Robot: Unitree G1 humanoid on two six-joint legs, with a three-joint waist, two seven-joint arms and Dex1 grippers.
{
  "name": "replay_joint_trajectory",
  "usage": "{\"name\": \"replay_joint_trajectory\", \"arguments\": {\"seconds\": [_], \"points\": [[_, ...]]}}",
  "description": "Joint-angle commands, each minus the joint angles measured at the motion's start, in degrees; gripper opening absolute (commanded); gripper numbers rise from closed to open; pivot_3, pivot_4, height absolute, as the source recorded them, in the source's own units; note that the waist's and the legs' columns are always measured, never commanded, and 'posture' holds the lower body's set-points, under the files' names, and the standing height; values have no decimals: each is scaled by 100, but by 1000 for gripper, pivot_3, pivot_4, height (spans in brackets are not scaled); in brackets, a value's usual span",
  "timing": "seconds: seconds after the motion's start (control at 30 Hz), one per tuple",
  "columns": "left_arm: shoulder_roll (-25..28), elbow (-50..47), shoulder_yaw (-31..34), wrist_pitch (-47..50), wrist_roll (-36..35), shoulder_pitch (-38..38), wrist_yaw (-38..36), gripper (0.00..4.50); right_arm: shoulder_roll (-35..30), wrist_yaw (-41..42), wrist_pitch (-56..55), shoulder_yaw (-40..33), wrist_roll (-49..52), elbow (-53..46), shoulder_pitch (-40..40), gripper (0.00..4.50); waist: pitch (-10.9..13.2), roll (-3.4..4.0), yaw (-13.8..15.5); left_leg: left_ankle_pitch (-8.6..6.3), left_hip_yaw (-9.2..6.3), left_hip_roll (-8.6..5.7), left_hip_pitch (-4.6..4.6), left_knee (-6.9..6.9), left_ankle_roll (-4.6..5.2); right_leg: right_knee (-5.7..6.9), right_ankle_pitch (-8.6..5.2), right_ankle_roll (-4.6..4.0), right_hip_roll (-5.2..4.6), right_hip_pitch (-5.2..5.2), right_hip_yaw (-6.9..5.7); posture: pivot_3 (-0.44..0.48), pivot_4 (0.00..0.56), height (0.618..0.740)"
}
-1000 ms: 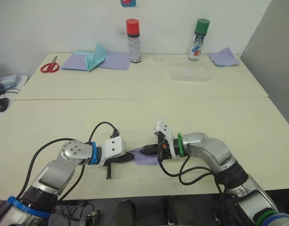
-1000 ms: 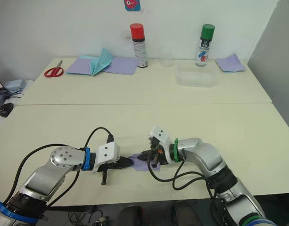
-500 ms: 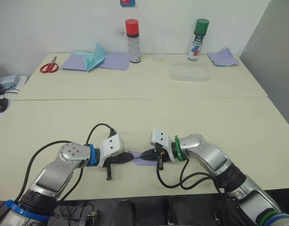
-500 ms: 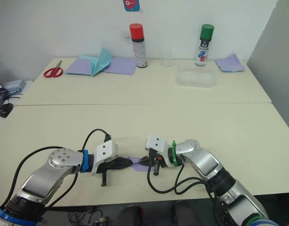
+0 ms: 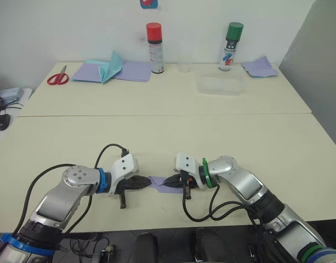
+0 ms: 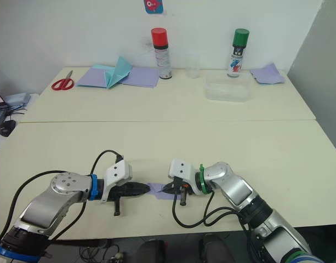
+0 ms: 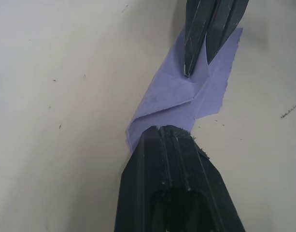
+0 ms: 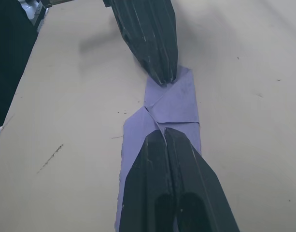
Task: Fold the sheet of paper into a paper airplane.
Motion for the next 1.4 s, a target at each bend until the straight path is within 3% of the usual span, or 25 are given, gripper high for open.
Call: {"name": "replay_joint_trajectory", "arguments": {"seconds": [0.03,0.17,0.27,0.63,1.1,1.4], "points": [[112,316,55,197,43,18,-42,0,-4,121,-32,49,-87,64,37,34,0,0,3,0,0,0,0,0,0,0,0,0,0,0,0,0,150,740],[273,279,474,645,-449,-475,-259,0,-33,186,-155,71,-206,124,51,34,1,-2,4,0,0,-2,-3,1,0,0,0,0,2,-2,-4,0,150,740],[157,141,446,762,-520,-792,-204,0,-22,201,-170,47,-231,160,41,34,2,-3,14,0,-2,-5,-8,1,0,0,0,0,20,-5,-7,0,150,740],[-497,-370,193,866,-557,-635,127,0,21,174,-131,-34,-285,157,90,34,2,-4,41,-1,-1,-3,-8,1,-1,0,0,0,24,-6,0,0,150,740],[-570,-157,-395,285,46,-305,163,0,4,308,-58,-8,-229,16,143,34,2,-4,48,-1,0,-4,-7,2,-1,0,0,-1,24,-4,2,0,150,740],[-434,185,-733,-338,588,-283,99,0,-303,954,305,50,113,-355,180,34,1,-4,51,-1,7,-4,-8,1,-1,-1,-1,-3,17,-2,2,0,150,740]]}}
